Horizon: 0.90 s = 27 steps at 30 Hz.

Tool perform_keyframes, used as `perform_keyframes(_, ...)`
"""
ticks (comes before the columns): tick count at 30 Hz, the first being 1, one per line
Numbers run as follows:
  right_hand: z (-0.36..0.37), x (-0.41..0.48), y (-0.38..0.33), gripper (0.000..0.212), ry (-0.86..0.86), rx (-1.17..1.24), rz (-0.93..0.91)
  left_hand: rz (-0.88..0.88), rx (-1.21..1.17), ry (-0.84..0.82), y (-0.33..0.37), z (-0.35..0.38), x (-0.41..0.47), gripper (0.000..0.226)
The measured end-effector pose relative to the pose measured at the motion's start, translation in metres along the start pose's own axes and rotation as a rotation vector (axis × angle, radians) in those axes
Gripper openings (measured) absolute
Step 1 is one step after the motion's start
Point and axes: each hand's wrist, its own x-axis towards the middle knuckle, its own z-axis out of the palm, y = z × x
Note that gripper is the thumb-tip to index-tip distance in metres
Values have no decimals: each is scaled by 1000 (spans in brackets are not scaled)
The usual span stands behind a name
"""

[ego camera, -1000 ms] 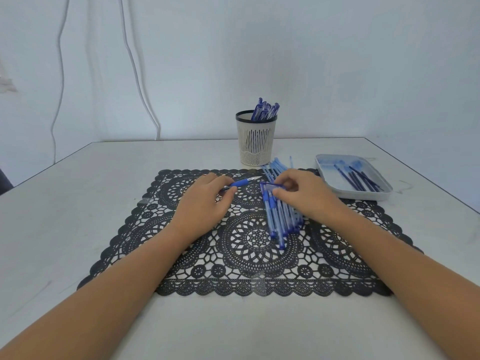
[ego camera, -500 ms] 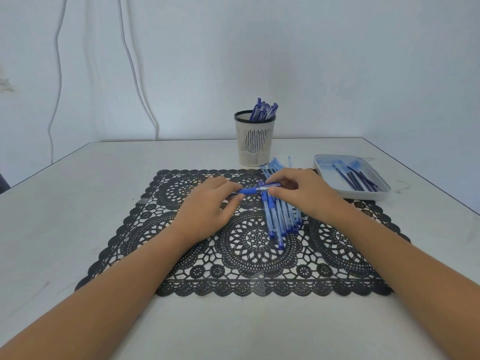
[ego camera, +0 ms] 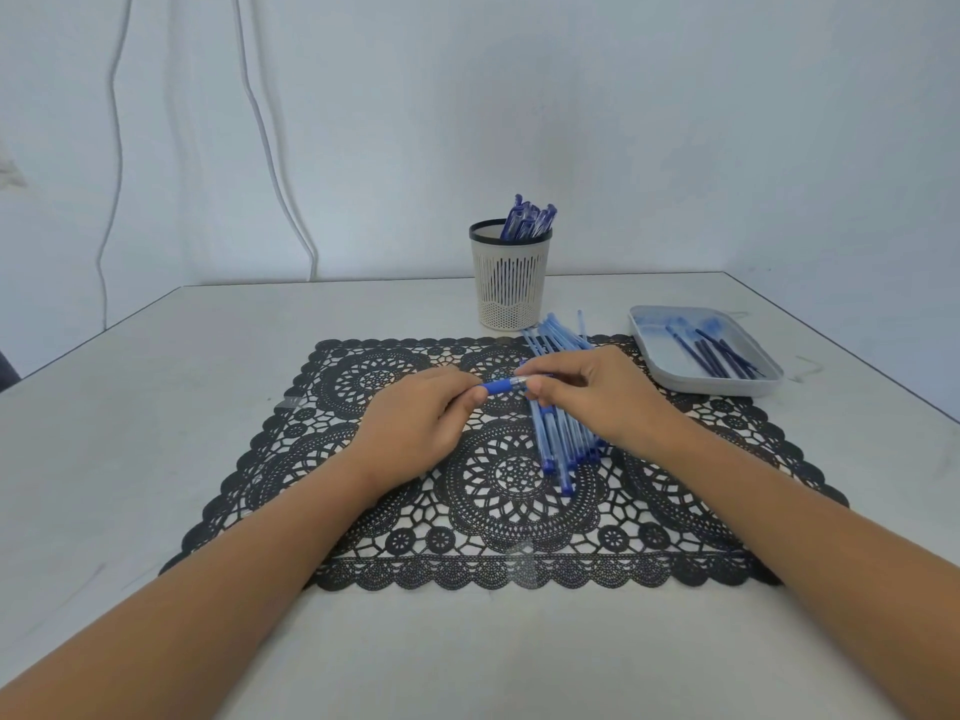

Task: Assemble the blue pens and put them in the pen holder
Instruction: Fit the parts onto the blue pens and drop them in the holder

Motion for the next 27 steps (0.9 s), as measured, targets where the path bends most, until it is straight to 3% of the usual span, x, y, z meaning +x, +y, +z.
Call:
perform_keyframes(4,-1,1,-3,18,15,-30,-31,-43,-121,-58,0,-2,2,39)
perform_keyframes(8,-5,1,-6,17,31,-28,-46,-71,-182,-107,6,-6,7,19)
perform_keyframes(10,-7,2,-5,16,54,-10,-58,-62,-145,-94,13,-7,7,25)
perform_keyframes(15,-8,0,0,15,78,-90,-66,-37,121,27,16,-3,10,27)
perform_keyframes(17,-10,1,8,25,112,-204,-80,-41,141,69,13,-3,16,27)
perform_keyframes(22,-10,6,37,45,96,-474,44,-243,48,165,6,-22,48,26)
perform_keyframes(27,-7,8,40,48,49,-437,85,-420,-184,339,5,-59,121,25)
